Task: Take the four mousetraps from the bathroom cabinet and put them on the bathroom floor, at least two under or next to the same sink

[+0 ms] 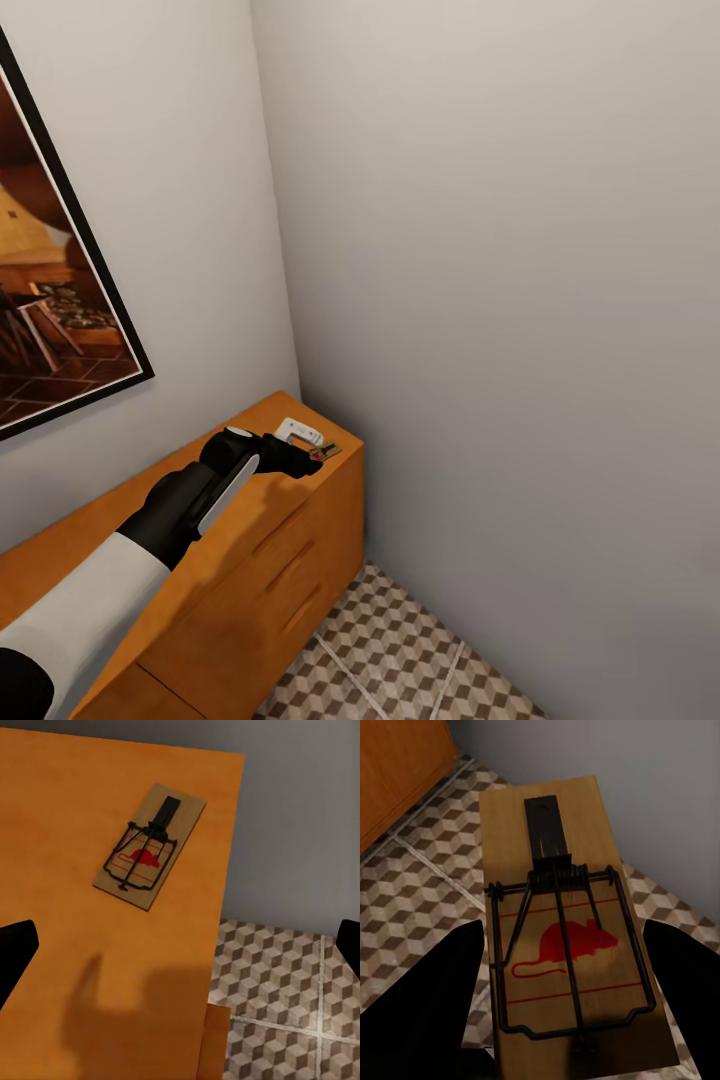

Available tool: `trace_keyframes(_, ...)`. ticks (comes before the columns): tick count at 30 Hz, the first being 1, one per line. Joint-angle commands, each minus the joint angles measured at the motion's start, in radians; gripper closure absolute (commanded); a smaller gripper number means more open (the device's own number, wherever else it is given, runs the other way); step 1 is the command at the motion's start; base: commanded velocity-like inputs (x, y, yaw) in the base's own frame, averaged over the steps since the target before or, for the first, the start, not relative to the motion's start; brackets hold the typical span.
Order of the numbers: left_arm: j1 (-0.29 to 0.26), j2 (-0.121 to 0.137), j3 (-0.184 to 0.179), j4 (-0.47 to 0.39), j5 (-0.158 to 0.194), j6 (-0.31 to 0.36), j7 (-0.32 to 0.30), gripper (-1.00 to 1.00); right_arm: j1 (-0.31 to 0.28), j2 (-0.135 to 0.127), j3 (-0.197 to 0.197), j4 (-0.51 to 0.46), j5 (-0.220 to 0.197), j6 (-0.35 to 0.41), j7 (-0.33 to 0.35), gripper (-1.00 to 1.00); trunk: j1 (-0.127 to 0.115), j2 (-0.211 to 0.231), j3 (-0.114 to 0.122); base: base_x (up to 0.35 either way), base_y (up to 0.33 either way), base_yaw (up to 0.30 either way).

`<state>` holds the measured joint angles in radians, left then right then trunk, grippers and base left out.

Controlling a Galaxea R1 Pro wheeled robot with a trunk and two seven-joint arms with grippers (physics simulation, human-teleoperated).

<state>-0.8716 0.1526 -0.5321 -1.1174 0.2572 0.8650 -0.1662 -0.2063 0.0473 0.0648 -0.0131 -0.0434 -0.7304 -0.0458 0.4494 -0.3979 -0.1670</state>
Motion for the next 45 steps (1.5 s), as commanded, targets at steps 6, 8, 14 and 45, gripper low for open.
trace_keyframes(6, -0.001, 0.000, -0.002, 0.010, -0.001, 0.003, -0.002, -1.00, -0.001, 0.000, 0.007, 0.001, -0.004, -0.002, -0.004, 1.00, 0.001, -0.002, -0.002, 0.100, 0.038, 0.000)
trace_keyframes(8, -0.001, 0.000, -0.002, 0.014, -0.001, 0.002, -0.002, -1.00, -0.001, 0.000, 0.007, 0.001, -0.004, 0.003, -0.004, 1.00, 0.001, -0.002, -0.002, 0.246, 0.103, 0.000)
trace_keyframes(14, -0.001, 0.000, -0.002, 0.017, -0.001, 0.002, -0.002, -1.00, -0.001, 0.000, 0.007, 0.001, -0.004, 0.017, -0.002, 1.00, 0.001, -0.002, -0.002, 0.193, 0.051, 0.000)
trace_keyframes(45, -0.001, -0.001, -0.030, 0.024, -0.001, -0.005, -0.002, -1.00, -0.001, 0.012, 0.007, 0.001, -0.004, 0.019, -0.003, 1.00, 0.001, -0.002, -0.009, 0.006, 0.001, 0.000)
